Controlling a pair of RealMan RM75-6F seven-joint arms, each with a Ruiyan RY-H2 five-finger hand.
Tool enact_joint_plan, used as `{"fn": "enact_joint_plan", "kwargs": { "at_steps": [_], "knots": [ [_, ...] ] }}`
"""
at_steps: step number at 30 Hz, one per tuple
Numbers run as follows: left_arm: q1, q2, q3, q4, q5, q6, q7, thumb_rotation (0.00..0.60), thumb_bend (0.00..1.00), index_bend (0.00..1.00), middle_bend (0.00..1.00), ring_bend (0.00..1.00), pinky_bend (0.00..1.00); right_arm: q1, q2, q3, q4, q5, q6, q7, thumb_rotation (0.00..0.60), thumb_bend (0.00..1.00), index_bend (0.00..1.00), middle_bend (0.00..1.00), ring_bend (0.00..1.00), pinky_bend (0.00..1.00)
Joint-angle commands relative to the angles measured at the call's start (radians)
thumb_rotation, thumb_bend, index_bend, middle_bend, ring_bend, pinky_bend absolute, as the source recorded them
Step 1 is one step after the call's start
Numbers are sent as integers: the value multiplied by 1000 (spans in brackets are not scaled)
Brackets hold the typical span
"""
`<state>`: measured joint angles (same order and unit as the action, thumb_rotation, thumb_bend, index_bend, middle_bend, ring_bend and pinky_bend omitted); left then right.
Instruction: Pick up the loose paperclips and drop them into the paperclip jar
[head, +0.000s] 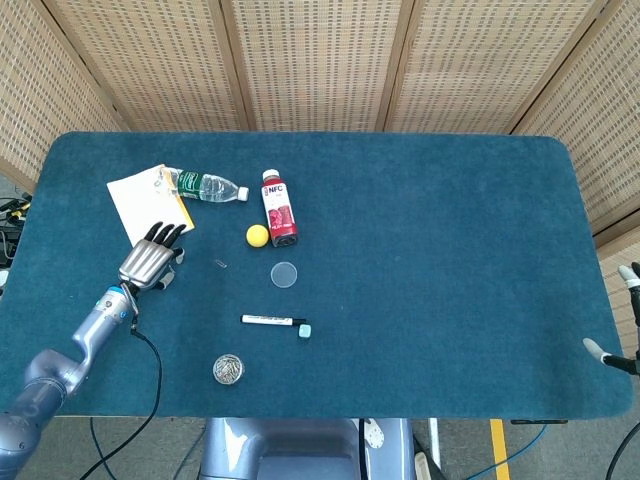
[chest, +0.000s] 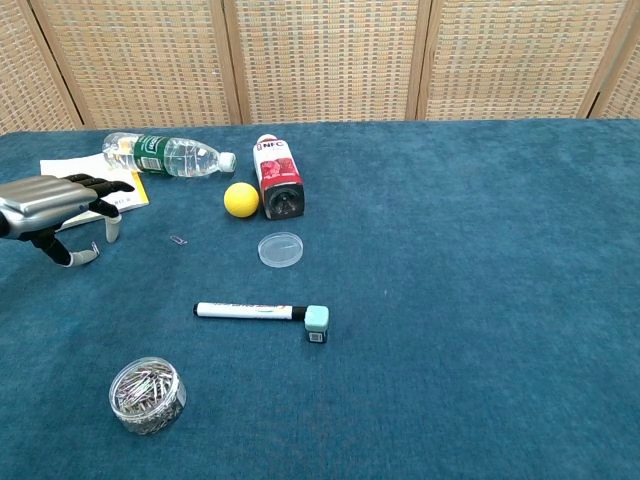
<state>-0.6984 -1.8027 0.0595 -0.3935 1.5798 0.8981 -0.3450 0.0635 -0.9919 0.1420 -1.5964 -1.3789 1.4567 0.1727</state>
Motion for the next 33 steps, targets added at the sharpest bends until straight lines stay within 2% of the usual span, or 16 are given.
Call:
{"fn": "enact_joint_plan", "kwargs": {
  "at_steps": [1,8,13,21,27,33],
  "knots": [
    [1,-1,1,0,0,-2,-1,600,364,499,0,0,0,0,1,0,1,-2,-2,5,600,0,37,0,0,0],
    [0,-4,1,1,-3,-10,9,600,381,577,0,0,0,0,1,-1,2,-5,-1,13,600,0,37,0,0,0],
    [3,-7,-2,4,-10,-22,23,600,431,645,0,0,0,0,0,0,2,-5,0,11,600,0,37,0,0,0],
    [4,-3,-6,1,-15,-23,29,600,503,692,0,0,0,0,-1,0,3,-6,1,11,600,0,37,0,0,0],
    [8,32,-19,-42,-16,40,-2,600,519,707,0,0,0,-3,1,0,4,-10,8,19,600,0,37,0,0,0],
    [15,121,-27,-168,6,167,-28,600,523,709,0,0,0,-5,4,0,3,-12,11,29,600,0,37,0,0,0]
  ]
}}
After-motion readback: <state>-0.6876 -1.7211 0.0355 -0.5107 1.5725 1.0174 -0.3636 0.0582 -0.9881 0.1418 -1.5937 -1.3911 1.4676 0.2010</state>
